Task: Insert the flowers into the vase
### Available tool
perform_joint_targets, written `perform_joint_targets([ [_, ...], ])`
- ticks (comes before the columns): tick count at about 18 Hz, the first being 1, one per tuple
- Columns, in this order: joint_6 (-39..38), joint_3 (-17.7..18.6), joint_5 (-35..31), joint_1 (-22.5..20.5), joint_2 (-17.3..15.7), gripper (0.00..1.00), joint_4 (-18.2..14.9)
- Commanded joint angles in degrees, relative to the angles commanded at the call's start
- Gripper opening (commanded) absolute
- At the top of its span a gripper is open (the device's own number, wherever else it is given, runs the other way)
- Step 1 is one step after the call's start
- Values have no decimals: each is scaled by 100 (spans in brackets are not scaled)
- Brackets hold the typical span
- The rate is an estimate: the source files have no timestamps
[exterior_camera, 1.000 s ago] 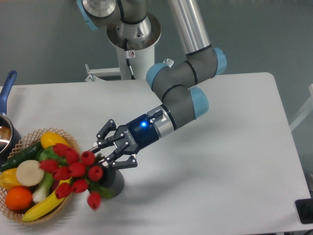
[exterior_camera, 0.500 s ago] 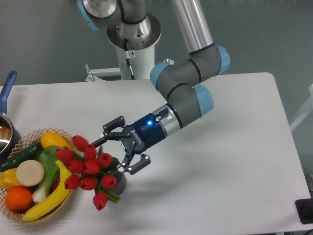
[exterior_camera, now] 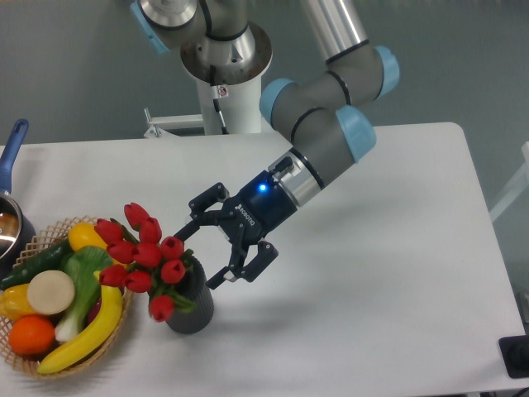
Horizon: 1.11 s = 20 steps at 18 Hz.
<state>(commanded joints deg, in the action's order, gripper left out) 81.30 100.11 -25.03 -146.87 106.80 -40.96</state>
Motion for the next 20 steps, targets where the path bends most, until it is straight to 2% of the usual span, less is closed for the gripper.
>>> perform_joint_targets([
  [4,-52,-87,-992,-26,-246,100,-17],
  [8,-97,-360,-2109,-166,-422,100,-35],
  [13,-9,-53,-3813,-667,-1186,100,-281],
  [15,0,35,-4359,-851,-1528,100,-526],
  [20,26,18,-5089,-1502,-2171,100,-1563],
])
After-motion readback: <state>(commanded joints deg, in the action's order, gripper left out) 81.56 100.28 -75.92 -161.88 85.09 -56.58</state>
